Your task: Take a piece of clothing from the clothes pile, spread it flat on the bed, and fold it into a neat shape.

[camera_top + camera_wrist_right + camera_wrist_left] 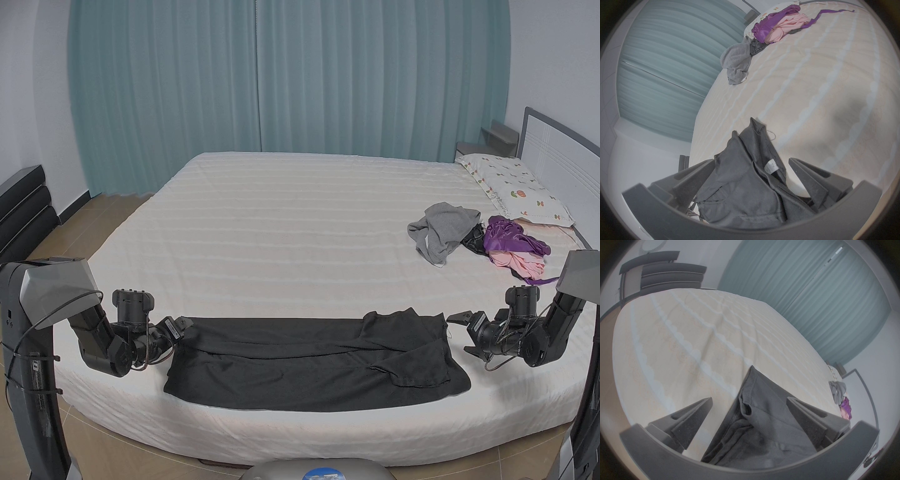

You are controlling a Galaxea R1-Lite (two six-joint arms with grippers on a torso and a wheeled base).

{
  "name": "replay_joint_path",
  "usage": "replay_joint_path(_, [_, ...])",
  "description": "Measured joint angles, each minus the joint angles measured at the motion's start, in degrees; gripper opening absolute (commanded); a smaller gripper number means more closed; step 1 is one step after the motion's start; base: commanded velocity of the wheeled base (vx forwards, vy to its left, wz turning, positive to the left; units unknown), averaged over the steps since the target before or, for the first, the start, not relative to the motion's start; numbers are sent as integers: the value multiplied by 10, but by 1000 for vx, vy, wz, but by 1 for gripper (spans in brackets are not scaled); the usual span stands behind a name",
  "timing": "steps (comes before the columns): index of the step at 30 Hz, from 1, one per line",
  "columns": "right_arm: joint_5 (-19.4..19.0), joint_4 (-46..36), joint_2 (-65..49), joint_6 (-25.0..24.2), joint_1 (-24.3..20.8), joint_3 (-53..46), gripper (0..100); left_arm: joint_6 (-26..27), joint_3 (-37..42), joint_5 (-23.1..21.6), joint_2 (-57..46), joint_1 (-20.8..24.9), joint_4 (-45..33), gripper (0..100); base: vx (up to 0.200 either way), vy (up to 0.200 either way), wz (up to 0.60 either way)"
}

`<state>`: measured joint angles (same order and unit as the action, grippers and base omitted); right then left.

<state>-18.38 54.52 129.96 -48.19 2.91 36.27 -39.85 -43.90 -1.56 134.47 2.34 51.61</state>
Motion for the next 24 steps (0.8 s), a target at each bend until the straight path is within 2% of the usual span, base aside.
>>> replay_joint_path(5, [0, 4, 3, 2, -3, -6, 100, 36, -9, 0, 4, 4, 2, 100, 0, 0, 0])
replay_joint_path(17, [0, 5, 5, 4, -7, -10, 100, 49, -21, 0, 21, 23, -4, 100, 0, 0, 0])
replay_joint_path(24, [-1, 4, 5, 4, -7, -11, 100, 88, -18, 1, 34, 25, 1, 100, 0, 0, 0])
